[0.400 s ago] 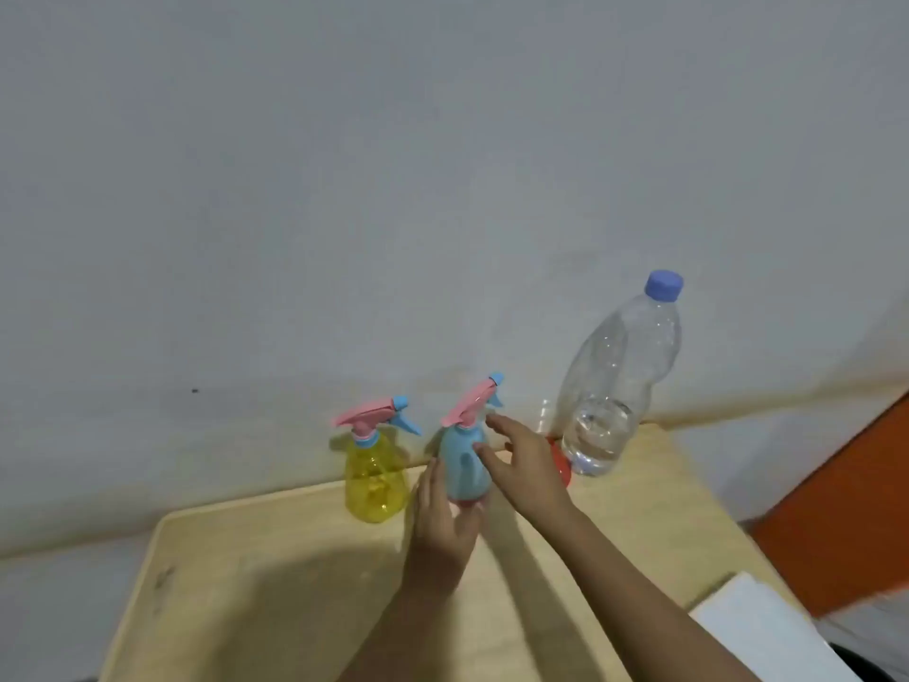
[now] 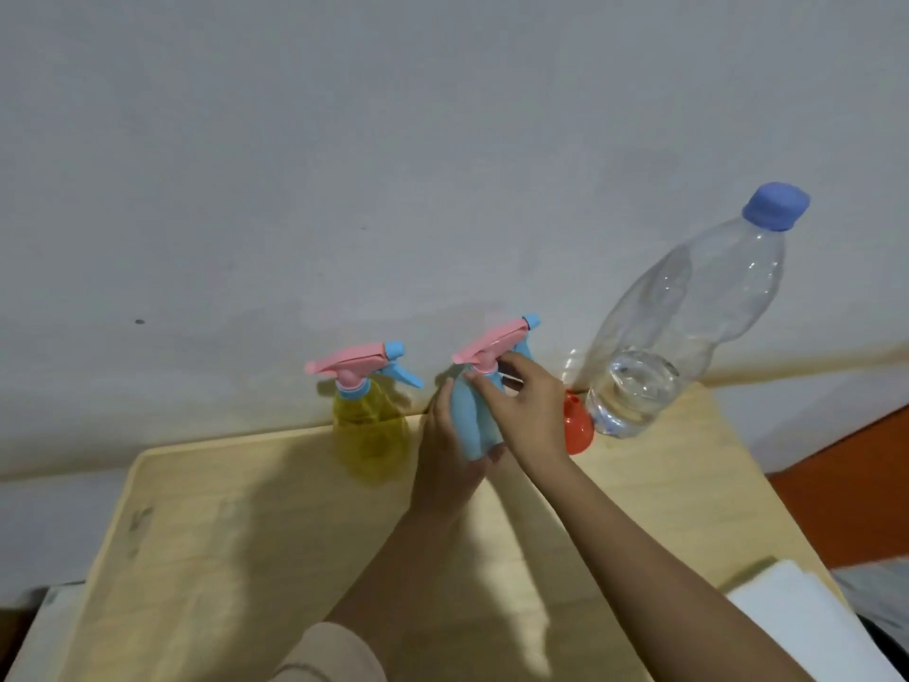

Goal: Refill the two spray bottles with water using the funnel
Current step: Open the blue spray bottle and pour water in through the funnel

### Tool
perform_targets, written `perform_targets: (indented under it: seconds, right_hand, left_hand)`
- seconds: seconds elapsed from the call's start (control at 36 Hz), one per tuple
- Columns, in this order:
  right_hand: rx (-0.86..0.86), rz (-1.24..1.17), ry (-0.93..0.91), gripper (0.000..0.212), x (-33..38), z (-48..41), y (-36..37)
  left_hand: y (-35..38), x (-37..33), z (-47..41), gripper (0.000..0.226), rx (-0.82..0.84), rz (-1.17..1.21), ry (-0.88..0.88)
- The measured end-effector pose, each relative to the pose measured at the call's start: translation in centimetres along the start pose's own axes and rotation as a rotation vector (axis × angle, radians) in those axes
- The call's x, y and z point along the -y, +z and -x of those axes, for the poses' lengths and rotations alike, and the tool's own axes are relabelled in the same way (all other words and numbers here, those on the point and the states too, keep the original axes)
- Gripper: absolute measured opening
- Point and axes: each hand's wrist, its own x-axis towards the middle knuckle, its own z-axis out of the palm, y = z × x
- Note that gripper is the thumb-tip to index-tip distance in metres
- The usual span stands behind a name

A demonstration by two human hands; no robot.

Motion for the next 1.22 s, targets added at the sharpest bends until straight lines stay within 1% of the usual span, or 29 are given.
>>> perform_targets:
  seconds: [0.03, 0.06, 0.14, 0.22, 0.28, 0.33, 0.39, 0.44, 0.5, 0.58, 0.64, 0.69, 0.75, 0.81, 0.86, 0.92, 0.94, 0.97, 1.03, 1.06, 1.08, 1.14, 1.19, 1.22]
  right_hand:
    - [-0.006, 0.001, 0.009, 0.016, 0.0, 0.0, -0.4]
    - [-0.006, -0.006, 0.030, 0.015, -0.1, 0.0, -0.8]
    - [0.022, -0.076, 0.083, 0.013, -0.1, 0.0, -2.1]
    - [0.052, -0.169, 0.132, 0.021, 0.0, 0.0, -3.0]
    - [0.077, -0.252, 0.172, 0.023, 0.3, 0.1, -3.6]
    - [0.104, -0.294, 0.183, 0.023, 0.9, 0.2, -4.2]
    - [0.121, -0.313, 0.158, 0.018, 1.6, 0.2, -5.0]
    - [0.142, -0.381, 0.143, 0.013, 2.4, 0.2, -5.7]
    - [0.200, -0.428, 0.141, 0.011, 3.0, 0.3, -6.2]
    - [0.351, -0.406, 0.153, 0.013, 3.6, 0.2, -7.3]
    - [0.454, -0.402, 0.179, 0.018, 3.8, 0.3, -8.0]
    - [0.499, -0.430, 0.219, 0.021, 4.0, 0.9, -8.2]
    - [0.464, -0.453, 0.250, 0.017, 4.4, 1.8, -7.8]
    - [0.328, -0.365, 0.237, 0.012, 4.8, 2.9, -6.6]
    - [0.117, -0.318, 0.265, 0.026, 4.9, 3.5, -5.5]
    - [-0.022, -0.354, 0.330, 0.036, 4.7, 3.9, -5.1]
    - [-0.035, -0.391, 0.357, 0.035, 4.6, 4.0, -5.1]
    - [-0.013, -0.451, 0.372, 0.029, 4.7, 4.3, -5.2]
    - [0.088, -0.597, 0.362, 0.013, 4.4, 5.0, -5.4]
    - [0.141, -0.652, 0.353, 0.012, 4.4, 5.4, -5.4]
    - [0.182, -0.686, 0.345, 0.015, 4.4, 5.7, -5.3]
    - [0.175, -0.644, 0.351, 0.023, 4.5, 6.3, -5.0]
    - [0.077, -0.592, 0.382, 0.041, 4.9, 6.7, -4.6]
    - [0.015, -0.607, 0.401, 0.045, 5.2, 6.9, -4.6]
  left_hand:
    - [0.2, 0.1, 0.0, 0.097, 0.004, 0.037, 0.021]
    - [0.5, 0.6, 0.0, 0.095, 0.022, 0.045, 0.026]
    - [0.0, -0.3, 1.1, 0.100, 0.049, -0.034, 0.015]
    - [-0.3, -1.5, 1.9, 0.099, 0.067, -0.084, 0.111]
    - [-0.7, -2.1, 2.1, 0.097, 0.065, -0.100, 0.140]
    - [-1.1, -2.5, 2.3, 0.097, 0.080, -0.085, 0.142]
    - [-1.8, -2.9, 2.5, 0.097, 0.104, -0.049, 0.118]
    - [-2.5, -3.3, 2.6, 0.097, 0.131, -0.025, 0.091]
    - [-3.4, -3.8, 2.7, 0.096, 0.203, 0.065, 0.037]
    - [-4.6, -4.1, 3.0, 0.093, 0.335, 0.239, -0.037]
    - [-5.3, -4.2, 3.6, 0.091, 0.377, 0.296, -0.038]
    - [-5.6, -4.3, 4.3, 0.091, 0.381, 0.316, -0.035]
    - [-5.7, -4.7, 5.1, 0.090, 0.343, 0.308, -0.043]
    - [-5.6, -4.9, 6.0, 0.090, 0.288, 0.271, -0.040]
    - [-5.4, -5.0, 6.7, 0.090, 0.250, 0.253, -0.031]
    - [-5.5, -5.0, 7.3, 0.093, 0.243, 0.243, -0.034]
    - [-5.6, -4.9, 7.4, 0.094, 0.246, 0.241, -0.037]
    - [-5.7, -4.8, 7.6, 0.095, 0.249, 0.245, -0.041]
    - [-5.9, -4.8, 7.8, 0.097, 0.254, 0.254, -0.052]
    - [-6.1, -4.8, 7.9, 0.097, 0.261, 0.250, -0.053]
    - [-6.3, -4.9, 8.0, 0.097, 0.272, 0.239, -0.048]
    - [-6.6, -5.2, 8.2, 0.095, 0.292, 0.205, -0.026]
    - [-6.8, -5.4, 8.4, 0.094, 0.295, 0.178, -0.005]
    - [-6.9, -5.4, 8.6, 0.094, 0.291, 0.170, 0.000]
